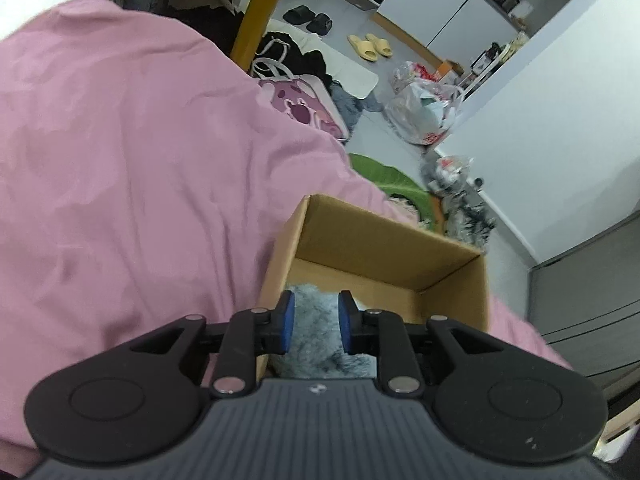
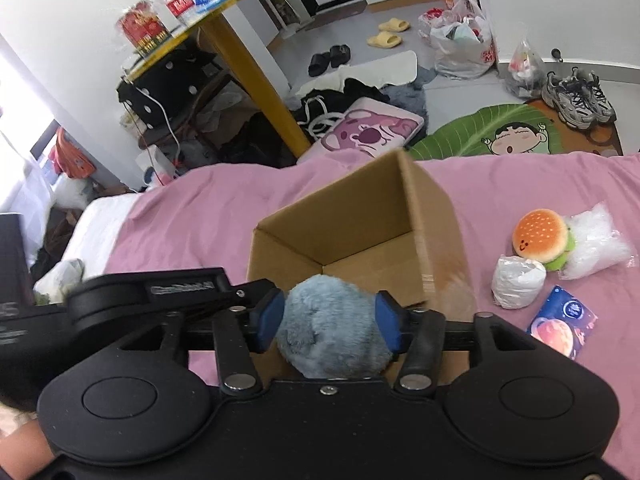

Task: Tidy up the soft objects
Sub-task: 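Lower the plush into the box and open the left tool, then withdraw the left tool and move it to the black sock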

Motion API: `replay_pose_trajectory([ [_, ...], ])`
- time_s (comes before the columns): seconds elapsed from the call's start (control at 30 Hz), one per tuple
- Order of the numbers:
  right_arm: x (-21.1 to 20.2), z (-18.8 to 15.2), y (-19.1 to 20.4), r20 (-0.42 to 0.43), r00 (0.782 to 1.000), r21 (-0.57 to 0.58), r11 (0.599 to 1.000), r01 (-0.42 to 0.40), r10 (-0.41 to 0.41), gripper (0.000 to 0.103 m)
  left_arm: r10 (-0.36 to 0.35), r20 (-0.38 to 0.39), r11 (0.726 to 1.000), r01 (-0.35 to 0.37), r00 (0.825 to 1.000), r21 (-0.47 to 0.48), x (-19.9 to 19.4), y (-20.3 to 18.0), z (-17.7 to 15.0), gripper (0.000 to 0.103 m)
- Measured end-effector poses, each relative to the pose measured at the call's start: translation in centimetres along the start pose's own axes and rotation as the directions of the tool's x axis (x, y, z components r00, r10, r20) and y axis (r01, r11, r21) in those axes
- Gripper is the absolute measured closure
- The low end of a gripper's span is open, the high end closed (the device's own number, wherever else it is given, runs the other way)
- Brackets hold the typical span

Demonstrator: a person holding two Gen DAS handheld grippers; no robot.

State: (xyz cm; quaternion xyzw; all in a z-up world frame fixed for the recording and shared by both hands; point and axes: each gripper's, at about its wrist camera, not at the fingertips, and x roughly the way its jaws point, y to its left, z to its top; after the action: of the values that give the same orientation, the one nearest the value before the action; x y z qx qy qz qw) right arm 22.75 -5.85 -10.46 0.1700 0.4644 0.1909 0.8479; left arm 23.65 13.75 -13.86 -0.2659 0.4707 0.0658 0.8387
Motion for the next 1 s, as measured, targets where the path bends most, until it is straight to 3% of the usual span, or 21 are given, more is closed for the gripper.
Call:
replay_pose_trajectory([
  [0.23, -3.0, 0.0, -0.3, 0.056, 0.998, -0.015, 1.0, -0.001, 0.002, 0.041, 0.063, 0.011, 0.998, -0.063, 0.998, 0.021, -0.4, 0.0, -0.2, 0.081],
  [0.4, -5.1, -0.9, -1.1, 0.087, 0.996, -0.012, 1.0, 0.011, -0.01, 0.03, 0.057, 0.01, 0.996, -0.057, 0.998, 0.063, -1.0, -0.8, -0.9, 0.075],
  [0.5, -6.2, -1.3, -2.3, 0.097, 0.995, 0.003, 1.0, 0.022, -0.023, 0.029, 0.04, 0.002, 0.997, -0.04, 0.999, 0.062, -1.5, -1.0, -1.4, 0.059],
  [0.57, -7.0, -1.7, -3.1, 0.105, 0.994, 0.013, 1.0, 0.028, -0.029, 0.028, 0.066, 0.003, 0.995, -0.066, 0.998, 0.078, -1.7, -1.3, -1.8, 0.023],
  [0.6, -7.3, -1.9, -3.5, 0.108, 0.994, 0.018, 0.999, 0.032, -0.034, 0.027, 0.106, 0.014, 0.99, -0.107, 0.994, 0.089, -1.8, -1.4, -2.0, 0.017],
  [0.67, -8.0, -2.3, -4.4, 0.115, 0.992, 0.029, 0.999, 0.043, -0.046, 0.027, 0.14, 0.032, 0.986, -0.143, 0.99, 0.086, -2.1, -1.4, -2.3, 0.016],
  [0.77, -9.2, -2.8, -5.8, 0.129, 0.99, 0.041, 0.998, 0.05, -0.055, 0.026, 0.095, -0.007, 0.994, -0.094, 0.995, 0.05, -2.4, -1.0, -2.5, 0.015],
  [1.0, -11.4, -3.9, -8.9, 0.145, 0.986, 0.079, 0.994, 0.075, -0.086, 0.026, 0.077, 0.061, 0.994, -0.082, 0.995, 0.077, -5.2, -2.6, -3.0, 0.015],
])
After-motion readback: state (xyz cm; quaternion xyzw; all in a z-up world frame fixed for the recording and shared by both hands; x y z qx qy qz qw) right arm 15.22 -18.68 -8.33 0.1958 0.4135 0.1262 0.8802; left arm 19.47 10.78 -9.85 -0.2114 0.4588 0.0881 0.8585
